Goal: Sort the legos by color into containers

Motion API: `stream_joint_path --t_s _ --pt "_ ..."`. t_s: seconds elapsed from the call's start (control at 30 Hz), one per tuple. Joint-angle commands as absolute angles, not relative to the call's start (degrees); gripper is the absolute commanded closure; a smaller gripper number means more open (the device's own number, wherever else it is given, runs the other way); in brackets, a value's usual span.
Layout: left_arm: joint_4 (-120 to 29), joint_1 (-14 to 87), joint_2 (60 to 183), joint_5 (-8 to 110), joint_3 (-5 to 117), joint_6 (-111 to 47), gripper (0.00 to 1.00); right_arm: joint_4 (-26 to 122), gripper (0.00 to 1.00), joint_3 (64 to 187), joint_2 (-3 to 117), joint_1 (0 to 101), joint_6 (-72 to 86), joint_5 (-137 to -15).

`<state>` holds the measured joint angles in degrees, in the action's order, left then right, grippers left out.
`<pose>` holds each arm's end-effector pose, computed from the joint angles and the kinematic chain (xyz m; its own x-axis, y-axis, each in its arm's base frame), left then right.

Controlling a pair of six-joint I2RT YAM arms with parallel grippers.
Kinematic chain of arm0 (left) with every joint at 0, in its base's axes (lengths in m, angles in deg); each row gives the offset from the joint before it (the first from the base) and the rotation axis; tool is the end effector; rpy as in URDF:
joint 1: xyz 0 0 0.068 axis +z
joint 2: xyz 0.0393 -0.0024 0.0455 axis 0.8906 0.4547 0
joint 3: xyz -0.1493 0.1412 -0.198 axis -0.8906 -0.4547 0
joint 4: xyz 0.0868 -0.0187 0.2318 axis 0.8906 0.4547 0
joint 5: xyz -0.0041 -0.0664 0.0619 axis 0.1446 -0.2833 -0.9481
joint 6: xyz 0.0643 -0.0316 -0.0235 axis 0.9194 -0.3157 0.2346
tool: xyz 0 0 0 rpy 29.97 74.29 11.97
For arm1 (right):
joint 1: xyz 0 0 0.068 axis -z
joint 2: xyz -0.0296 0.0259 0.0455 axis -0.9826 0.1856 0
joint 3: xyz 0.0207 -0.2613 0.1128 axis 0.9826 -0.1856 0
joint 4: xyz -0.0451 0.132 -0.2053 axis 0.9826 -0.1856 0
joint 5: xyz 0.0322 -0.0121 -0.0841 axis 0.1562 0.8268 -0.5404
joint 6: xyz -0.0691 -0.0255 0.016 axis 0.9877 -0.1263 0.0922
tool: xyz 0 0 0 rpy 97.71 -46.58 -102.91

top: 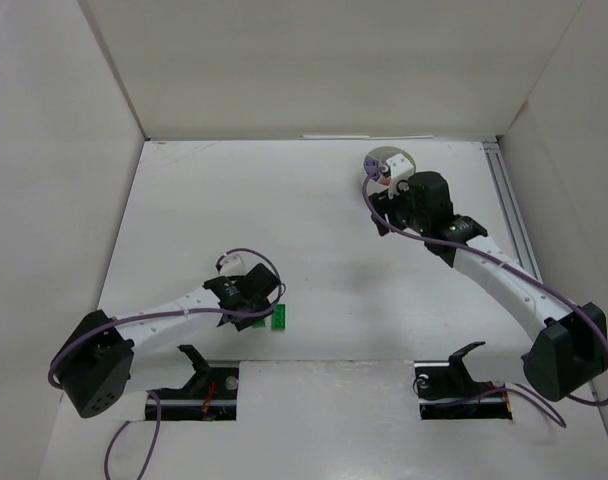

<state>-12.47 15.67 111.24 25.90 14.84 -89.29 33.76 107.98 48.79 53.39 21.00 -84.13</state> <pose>0.1395 -0.1242 0.1614 -0.8060 -0.4418 -0.3938 -0.3456 0.8915 -0.2927 0.2665 0.1289 0.3088 -0.3903 -0.3256 -0.8612 -0.4827 0.8689 -0.1098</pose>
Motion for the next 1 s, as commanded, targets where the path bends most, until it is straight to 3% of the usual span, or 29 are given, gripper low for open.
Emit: stream_joint_path --t_s 0.0,0.23,0.47,0.7,0.87,0.97 --pt "-13.1 15.3 112.1 25.5 15.5 -88.0 0.6 35.6 0.3 107.9 48.8 53.7 20.1 -83.4" --pt "-15.3 15.3 110.9 27.7 15.5 -86.1 0.78 35.6 0.3 107.4 48.8 54.3 20.1 -82.1" --pt "-15.0 15.3 106.4 25.3 25.3 -81.9 0.81 38.2 0.23 101.9 43.0 51.5 26.5 -69.3" --pt "-35.2 15.3 102.2 25.8 33.3 -78.0 0.82 50.9 0.17 93.7 36.8 48.6 22.7 -56.0" --pt "-45.1 15.3 104.3 26.4 35.6 -80.3 0.82 61.8 0.07 93.2 34.6 42.0 15.9 -58.9" --pt "-50.6 15.3 105.7 27.0 35.6 -82.2 0.82 68.5 0.06 91.9 34.6 38.7 11.8 -63.2"
